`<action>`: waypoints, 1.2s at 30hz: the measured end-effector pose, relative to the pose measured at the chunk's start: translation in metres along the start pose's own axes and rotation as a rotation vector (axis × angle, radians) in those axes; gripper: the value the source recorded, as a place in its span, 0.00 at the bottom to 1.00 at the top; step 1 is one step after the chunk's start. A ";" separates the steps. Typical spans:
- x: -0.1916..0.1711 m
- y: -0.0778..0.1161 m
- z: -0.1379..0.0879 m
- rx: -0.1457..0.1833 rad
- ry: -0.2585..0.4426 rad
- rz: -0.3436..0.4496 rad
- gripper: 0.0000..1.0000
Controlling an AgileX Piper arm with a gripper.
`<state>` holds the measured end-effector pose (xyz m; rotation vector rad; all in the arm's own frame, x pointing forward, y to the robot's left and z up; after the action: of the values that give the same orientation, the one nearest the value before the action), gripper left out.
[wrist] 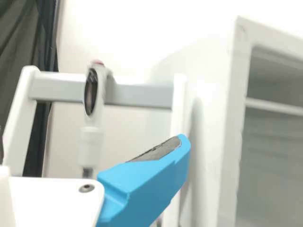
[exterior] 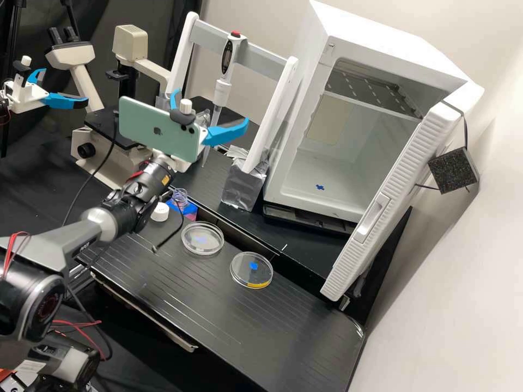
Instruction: Use the pipette
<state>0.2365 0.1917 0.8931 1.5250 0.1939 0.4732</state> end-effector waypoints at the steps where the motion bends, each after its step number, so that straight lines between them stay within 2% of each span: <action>1: 0.005 0.000 -0.006 -0.009 0.004 0.000 1.00; 5: 0.024 -0.003 -0.020 -0.024 0.009 -0.019 1.00; 8: 0.038 -0.008 -0.026 -0.056 0.003 -0.053 1.00; 12: 0.060 -0.015 -0.029 -0.082 -0.019 -0.090 1.00; 19: 0.093 -0.026 -0.024 -0.099 -0.076 -0.125 1.00; 23: 0.108 -0.030 -0.018 -0.127 -0.099 -0.133 1.00; 30: 0.123 -0.031 -0.009 -0.130 -0.130 -0.148 1.00; 31: 0.124 -0.031 -0.008 -0.130 -0.132 -0.148 0.00; 36: 0.128 -0.029 -0.003 -0.132 -0.144 -0.141 0.00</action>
<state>0.3552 0.2476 0.8860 1.3995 0.1538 0.2576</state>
